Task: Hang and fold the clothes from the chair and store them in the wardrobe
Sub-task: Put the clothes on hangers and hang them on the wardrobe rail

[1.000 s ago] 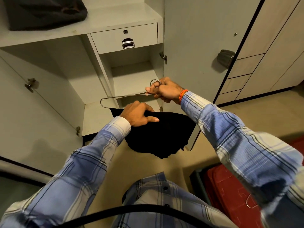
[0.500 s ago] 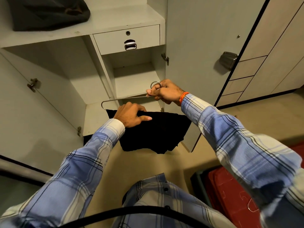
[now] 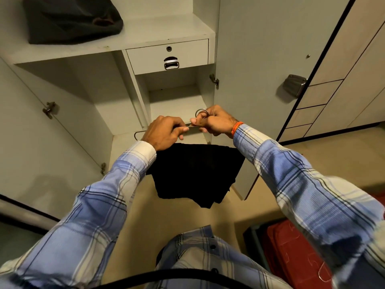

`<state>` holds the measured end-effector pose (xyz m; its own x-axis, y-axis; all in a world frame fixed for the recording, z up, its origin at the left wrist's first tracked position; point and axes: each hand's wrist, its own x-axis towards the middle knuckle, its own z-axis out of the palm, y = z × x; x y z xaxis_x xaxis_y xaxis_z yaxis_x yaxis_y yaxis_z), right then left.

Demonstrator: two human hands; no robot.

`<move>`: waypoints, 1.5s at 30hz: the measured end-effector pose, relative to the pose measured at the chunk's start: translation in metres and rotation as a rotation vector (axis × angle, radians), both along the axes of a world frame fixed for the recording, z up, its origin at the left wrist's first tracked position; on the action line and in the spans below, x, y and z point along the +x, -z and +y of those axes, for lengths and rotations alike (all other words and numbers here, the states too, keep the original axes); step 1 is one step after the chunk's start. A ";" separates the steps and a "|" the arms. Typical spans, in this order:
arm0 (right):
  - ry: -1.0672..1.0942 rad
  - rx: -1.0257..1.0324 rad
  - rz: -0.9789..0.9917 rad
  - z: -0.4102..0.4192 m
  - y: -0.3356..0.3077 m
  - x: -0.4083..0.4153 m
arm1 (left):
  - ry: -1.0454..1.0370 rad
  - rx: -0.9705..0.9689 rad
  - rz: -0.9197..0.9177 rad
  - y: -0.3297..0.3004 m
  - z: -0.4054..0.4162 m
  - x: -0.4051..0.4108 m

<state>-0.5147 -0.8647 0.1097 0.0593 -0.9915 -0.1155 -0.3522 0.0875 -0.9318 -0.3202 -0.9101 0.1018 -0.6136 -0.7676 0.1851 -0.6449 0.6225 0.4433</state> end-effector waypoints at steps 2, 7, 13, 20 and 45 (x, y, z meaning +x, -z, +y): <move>0.020 -0.008 0.010 -0.004 0.000 0.001 | -0.046 0.036 -0.021 -0.003 -0.002 -0.003; 0.224 -0.066 0.181 -0.010 -0.004 0.005 | -0.182 0.140 0.072 -0.007 -0.007 -0.010; 0.706 -0.432 0.368 -0.010 0.004 0.035 | -0.430 0.234 0.264 -0.016 -0.020 -0.015; 0.439 -0.065 -0.157 -0.066 -0.015 0.068 | -0.439 0.493 0.566 -0.039 -0.033 -0.007; 0.192 -0.234 0.454 -0.186 -0.160 0.056 | 0.035 -0.220 -0.078 -0.104 -0.189 0.031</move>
